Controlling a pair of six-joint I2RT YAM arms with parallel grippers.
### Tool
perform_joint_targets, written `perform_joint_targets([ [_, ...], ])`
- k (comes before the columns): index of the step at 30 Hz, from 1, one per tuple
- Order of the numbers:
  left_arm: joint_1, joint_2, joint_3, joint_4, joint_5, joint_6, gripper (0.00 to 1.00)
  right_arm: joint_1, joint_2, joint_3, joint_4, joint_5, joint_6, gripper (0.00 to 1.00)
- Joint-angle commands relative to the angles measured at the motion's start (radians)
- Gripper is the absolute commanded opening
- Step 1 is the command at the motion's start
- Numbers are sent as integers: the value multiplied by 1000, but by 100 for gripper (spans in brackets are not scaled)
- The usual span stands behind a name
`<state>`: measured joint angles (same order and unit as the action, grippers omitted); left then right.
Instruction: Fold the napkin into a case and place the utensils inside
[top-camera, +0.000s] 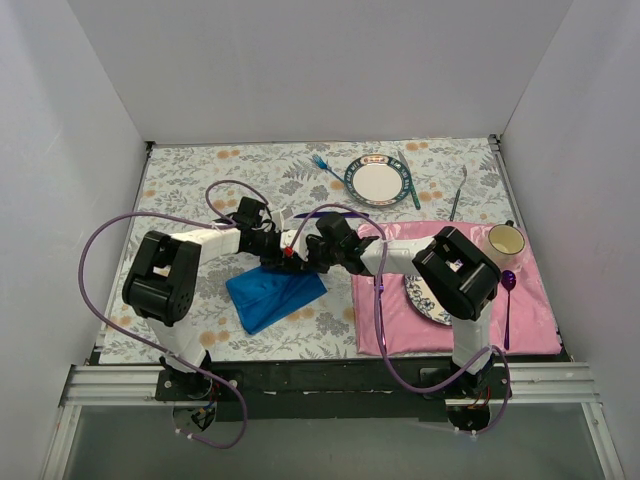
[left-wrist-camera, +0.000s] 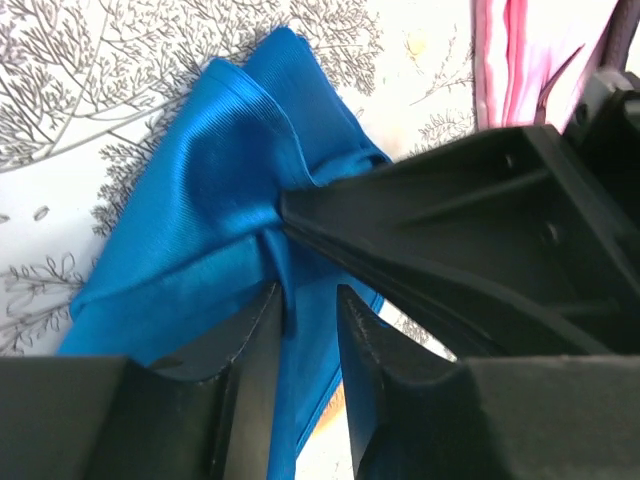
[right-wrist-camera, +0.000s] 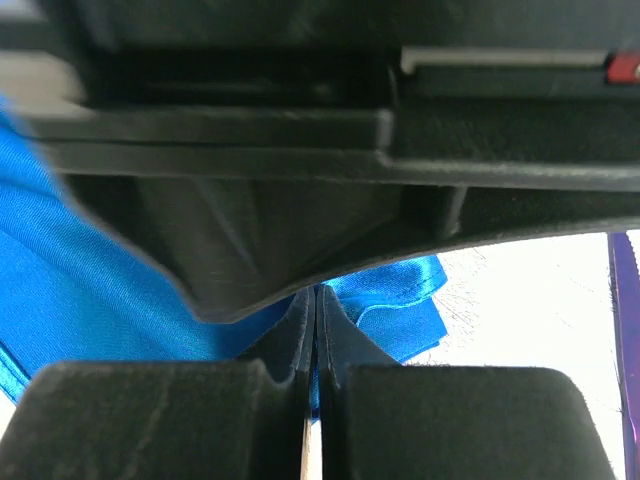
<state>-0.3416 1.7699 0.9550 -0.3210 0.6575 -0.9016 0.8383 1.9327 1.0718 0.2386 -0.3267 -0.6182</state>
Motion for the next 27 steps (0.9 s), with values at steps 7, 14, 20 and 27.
perform_joint_targets([
  [7,6,-66,-1,-87,-16,52,21,-8,25,31,-28,48,55,1],
  [14,10,-75,36,-95,-45,72,0,-7,25,42,-39,35,63,1],
  [20,22,-121,24,-69,-81,63,0,-10,22,50,-51,29,64,1],
  [27,38,-107,40,-81,-58,61,0,-8,-5,62,-67,18,86,24],
])
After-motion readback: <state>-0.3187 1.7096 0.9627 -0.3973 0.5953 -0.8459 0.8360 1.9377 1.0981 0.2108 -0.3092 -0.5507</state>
